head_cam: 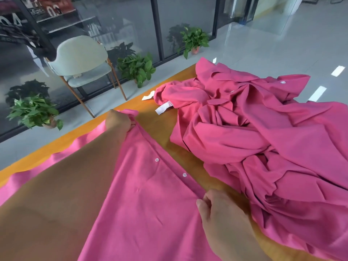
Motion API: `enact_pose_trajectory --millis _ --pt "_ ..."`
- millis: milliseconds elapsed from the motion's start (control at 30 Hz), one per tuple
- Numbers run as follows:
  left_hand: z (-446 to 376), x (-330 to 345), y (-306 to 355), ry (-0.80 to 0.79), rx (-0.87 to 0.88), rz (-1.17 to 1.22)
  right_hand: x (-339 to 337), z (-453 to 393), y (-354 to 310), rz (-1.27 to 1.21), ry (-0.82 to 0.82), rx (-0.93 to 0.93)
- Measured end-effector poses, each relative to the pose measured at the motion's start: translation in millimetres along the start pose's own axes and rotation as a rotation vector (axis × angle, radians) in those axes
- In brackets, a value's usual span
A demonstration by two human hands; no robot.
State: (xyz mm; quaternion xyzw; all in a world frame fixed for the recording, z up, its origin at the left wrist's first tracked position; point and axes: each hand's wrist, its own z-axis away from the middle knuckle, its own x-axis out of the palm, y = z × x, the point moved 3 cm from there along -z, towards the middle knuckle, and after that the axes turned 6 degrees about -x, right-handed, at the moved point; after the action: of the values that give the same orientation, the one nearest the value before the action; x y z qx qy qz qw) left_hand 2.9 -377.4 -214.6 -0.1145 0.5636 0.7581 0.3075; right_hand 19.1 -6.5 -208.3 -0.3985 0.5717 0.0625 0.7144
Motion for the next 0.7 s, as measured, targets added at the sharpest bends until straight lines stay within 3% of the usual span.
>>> enact_pose_trajectory --millis 100,267,400,500,700 --pt "4 -1 -7 0.087 0.111 -0.125 -1 2 8 0.011 0.125 -0.013" --pt "46 4 7 0.037 0.531 -0.447 3 3 16 -0.067 0.029 -0.007" --pt "92 11 -1 -0.222 0.958 -0.582 -1 0 16 -0.124 -0.1 0.053" --pt "110 10 -15 -0.415 0.958 -0.834 -5 -2 14 -0.112 -0.163 0.081" --pt "113 1 -12 -0.472 0.937 -0.953 -6 -9 2 -0.085 -0.213 0.08"
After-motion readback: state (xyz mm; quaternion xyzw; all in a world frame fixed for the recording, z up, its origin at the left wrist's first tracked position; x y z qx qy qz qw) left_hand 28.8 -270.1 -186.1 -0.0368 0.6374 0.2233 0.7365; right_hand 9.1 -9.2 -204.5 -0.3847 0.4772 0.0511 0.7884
